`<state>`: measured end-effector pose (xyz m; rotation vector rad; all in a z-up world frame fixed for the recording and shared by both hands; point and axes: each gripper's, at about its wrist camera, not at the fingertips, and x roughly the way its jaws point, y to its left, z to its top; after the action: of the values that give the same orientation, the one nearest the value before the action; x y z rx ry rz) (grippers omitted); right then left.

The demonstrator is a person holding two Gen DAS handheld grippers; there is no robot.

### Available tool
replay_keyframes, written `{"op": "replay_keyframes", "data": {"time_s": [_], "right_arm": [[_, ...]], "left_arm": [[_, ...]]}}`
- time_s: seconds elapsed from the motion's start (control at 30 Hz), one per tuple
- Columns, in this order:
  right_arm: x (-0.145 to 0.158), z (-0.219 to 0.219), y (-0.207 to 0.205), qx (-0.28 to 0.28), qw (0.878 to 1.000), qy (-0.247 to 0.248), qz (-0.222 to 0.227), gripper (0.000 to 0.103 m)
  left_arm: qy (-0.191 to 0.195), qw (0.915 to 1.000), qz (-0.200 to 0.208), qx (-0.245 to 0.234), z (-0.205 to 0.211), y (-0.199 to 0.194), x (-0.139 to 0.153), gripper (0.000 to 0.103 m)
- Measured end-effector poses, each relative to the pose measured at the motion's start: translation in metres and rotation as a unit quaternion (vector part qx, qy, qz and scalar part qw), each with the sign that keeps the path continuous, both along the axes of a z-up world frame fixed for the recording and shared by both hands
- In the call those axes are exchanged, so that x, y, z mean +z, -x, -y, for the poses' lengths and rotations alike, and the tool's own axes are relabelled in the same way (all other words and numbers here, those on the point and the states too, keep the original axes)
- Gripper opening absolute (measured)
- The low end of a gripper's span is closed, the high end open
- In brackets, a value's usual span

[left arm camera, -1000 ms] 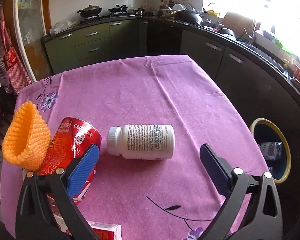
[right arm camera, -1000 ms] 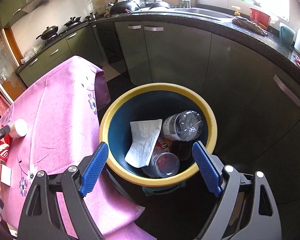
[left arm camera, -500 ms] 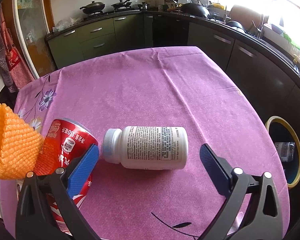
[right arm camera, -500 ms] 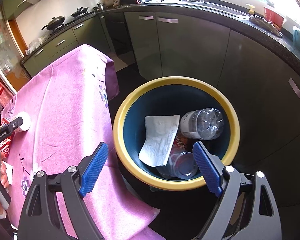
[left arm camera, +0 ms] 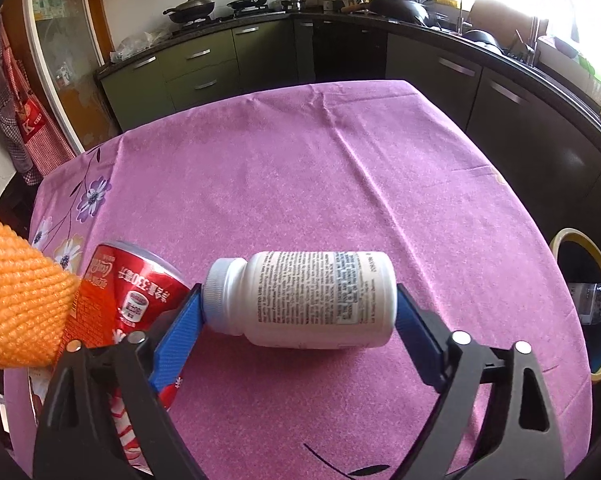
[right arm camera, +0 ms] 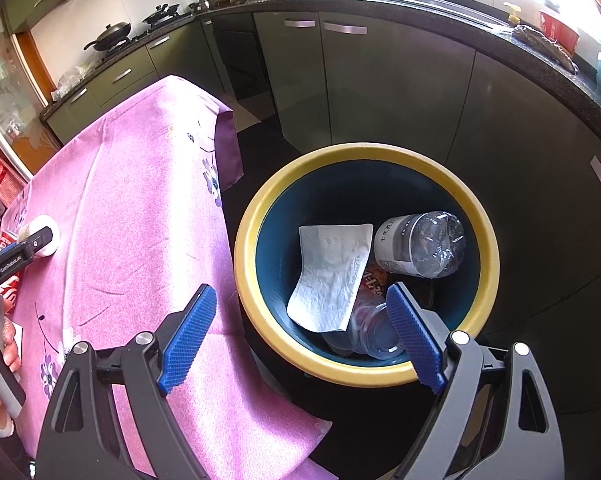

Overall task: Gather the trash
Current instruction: 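Grasp the white pill bottle around its label with the left tool, then carry the pill bottle over the trash bin and open the left tool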

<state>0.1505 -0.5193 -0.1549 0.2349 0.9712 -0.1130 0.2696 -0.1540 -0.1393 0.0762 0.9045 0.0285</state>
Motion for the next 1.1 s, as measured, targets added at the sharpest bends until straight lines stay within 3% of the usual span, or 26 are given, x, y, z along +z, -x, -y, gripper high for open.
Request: {"op": "replay_keyframes", "data": {"time_s": [0.27, 0.63, 0.83, 1.1], "right_arm": [[0.002, 0.011, 0.004, -0.003, 1.000, -0.003, 0.006, 0.086], [0.004, 0.019, 0.015, -0.008, 1.000, -0.013, 0.015, 0.086], [0.008, 0.023, 0.018, -0.014, 0.999, -0.015, 0.024, 0.086], [0.017, 0.047, 0.039, -0.044, 0.998, -0.020, 0.048, 0.086]], "left_arm": [[0.004, 0.9999, 0.004, 0.010, 0.002, 0.000, 0.000, 0.080], [0.011, 0.9998, 0.014, -0.013, 0.013, 0.014, 0.006, 0.080], [0.020, 0.9981, 0.029, -0.050, 0.028, 0.029, 0.028, 0.080], [0.034, 0.9891, 0.039, -0.138, 0.088, 0.046, 0.058, 0.080]]}}
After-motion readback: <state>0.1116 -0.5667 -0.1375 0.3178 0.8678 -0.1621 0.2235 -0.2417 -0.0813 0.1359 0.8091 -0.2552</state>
